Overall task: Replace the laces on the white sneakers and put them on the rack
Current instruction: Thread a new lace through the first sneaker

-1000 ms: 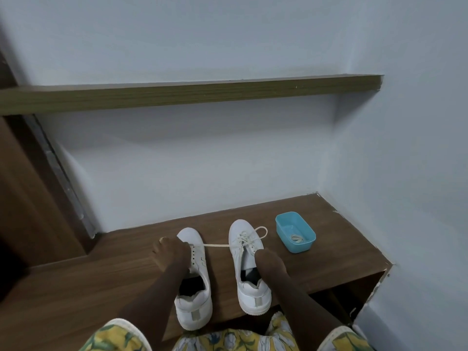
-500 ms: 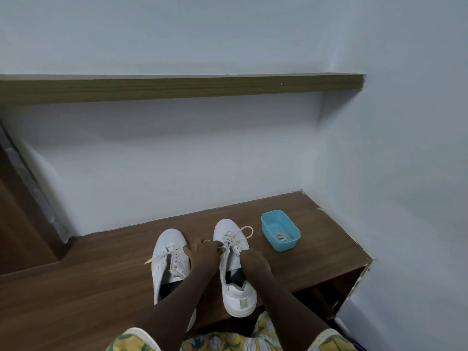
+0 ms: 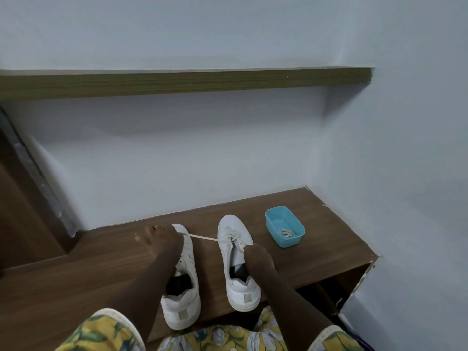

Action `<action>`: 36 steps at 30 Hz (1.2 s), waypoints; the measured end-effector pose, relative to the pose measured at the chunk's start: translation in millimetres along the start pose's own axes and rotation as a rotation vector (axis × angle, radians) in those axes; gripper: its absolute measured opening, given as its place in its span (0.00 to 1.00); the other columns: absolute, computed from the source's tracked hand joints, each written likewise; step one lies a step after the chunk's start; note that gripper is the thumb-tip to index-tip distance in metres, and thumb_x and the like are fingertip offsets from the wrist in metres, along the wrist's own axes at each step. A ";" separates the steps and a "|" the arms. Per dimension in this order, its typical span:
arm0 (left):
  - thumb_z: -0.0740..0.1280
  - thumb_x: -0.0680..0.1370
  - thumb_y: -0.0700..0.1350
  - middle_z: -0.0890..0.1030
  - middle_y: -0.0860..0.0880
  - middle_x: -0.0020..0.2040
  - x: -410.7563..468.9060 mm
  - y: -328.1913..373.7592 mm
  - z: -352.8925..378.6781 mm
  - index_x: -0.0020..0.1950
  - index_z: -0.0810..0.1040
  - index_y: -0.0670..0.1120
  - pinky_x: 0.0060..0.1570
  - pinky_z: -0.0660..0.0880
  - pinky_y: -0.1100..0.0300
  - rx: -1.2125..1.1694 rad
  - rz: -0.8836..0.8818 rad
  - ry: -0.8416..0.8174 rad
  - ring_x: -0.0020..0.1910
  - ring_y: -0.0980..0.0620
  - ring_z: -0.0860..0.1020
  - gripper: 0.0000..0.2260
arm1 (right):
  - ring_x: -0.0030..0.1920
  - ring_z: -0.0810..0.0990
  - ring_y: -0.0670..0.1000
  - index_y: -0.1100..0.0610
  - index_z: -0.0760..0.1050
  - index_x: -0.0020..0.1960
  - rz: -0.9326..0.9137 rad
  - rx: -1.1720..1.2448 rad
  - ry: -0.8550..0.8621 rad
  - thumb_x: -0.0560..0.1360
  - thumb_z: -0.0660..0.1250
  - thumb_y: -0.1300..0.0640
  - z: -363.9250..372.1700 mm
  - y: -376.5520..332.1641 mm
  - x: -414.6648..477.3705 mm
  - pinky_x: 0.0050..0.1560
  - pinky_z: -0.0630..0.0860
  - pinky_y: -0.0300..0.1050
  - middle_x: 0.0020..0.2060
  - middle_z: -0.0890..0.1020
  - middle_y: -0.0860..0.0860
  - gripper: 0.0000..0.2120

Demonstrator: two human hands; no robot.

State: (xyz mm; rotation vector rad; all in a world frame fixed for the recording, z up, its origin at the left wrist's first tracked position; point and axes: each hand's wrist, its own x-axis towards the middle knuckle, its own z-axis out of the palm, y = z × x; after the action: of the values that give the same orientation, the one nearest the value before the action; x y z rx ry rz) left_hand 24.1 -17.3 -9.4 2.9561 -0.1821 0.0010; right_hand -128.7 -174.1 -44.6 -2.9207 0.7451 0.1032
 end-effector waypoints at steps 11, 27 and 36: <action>0.56 0.78 0.43 0.75 0.49 0.61 -19.8 10.9 10.9 0.59 0.76 0.49 0.69 0.50 0.36 0.052 0.154 0.008 0.67 0.44 0.62 0.14 | 0.61 0.76 0.54 0.61 0.70 0.64 0.012 0.009 -0.012 0.82 0.55 0.62 -3.3 -1.3 -2.0 0.58 0.74 0.45 0.61 0.75 0.57 0.13; 0.59 0.79 0.51 0.76 0.52 0.57 -42.4 59.0 28.3 0.55 0.79 0.54 0.68 0.50 0.39 -0.021 0.361 -0.203 0.68 0.50 0.62 0.11 | 0.62 0.75 0.55 0.60 0.69 0.64 -0.005 -0.015 -0.011 0.81 0.56 0.61 0.8 -3.1 2.7 0.59 0.72 0.46 0.62 0.74 0.57 0.13; 0.58 0.78 0.45 0.79 0.49 0.56 -33.3 27.5 7.2 0.55 0.78 0.51 0.69 0.47 0.36 0.256 0.361 -0.028 0.70 0.46 0.61 0.11 | 0.61 0.76 0.54 0.60 0.70 0.64 -0.005 -0.005 -0.002 0.81 0.56 0.61 -0.4 -1.9 1.8 0.59 0.73 0.45 0.61 0.75 0.57 0.13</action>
State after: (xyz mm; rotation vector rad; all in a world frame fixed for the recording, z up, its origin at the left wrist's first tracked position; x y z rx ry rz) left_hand -12.4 -41.4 -12.0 3.1271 -0.7694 0.0328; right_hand -126.2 -173.3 -44.2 -2.9263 0.7380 0.1081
